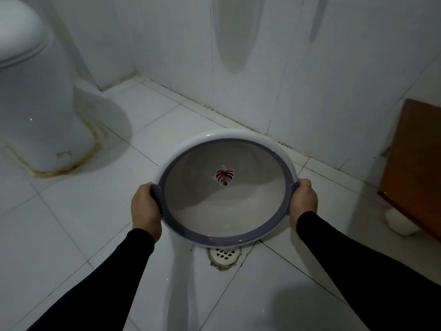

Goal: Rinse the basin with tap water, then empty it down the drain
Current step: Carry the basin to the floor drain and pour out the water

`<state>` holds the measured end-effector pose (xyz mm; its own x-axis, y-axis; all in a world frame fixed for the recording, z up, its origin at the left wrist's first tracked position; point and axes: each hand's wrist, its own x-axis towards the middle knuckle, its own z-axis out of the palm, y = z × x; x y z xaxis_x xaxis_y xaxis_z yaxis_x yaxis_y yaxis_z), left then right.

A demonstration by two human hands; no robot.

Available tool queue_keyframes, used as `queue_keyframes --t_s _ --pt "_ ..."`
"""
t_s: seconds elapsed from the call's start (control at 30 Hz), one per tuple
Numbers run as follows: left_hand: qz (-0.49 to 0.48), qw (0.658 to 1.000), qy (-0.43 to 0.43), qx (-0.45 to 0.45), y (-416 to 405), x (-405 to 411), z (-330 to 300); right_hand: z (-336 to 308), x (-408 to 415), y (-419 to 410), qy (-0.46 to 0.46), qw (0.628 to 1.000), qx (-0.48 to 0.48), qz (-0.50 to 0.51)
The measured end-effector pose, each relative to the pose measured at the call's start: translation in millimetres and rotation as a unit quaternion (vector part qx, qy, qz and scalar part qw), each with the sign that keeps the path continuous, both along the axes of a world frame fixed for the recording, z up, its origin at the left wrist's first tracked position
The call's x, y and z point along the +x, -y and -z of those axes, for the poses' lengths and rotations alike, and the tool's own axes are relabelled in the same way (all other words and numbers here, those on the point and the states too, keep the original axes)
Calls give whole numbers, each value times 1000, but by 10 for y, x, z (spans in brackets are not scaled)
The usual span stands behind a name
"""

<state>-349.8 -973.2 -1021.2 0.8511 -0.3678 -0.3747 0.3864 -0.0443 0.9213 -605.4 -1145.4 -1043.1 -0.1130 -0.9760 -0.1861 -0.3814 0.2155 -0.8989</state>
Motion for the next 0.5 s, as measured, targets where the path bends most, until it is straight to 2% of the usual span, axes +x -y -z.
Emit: queue_keyframes --t_s 0.5 --pt "-6 1000 4 1 16 -17 -34 -8 -5 -5 60 997 9 38"
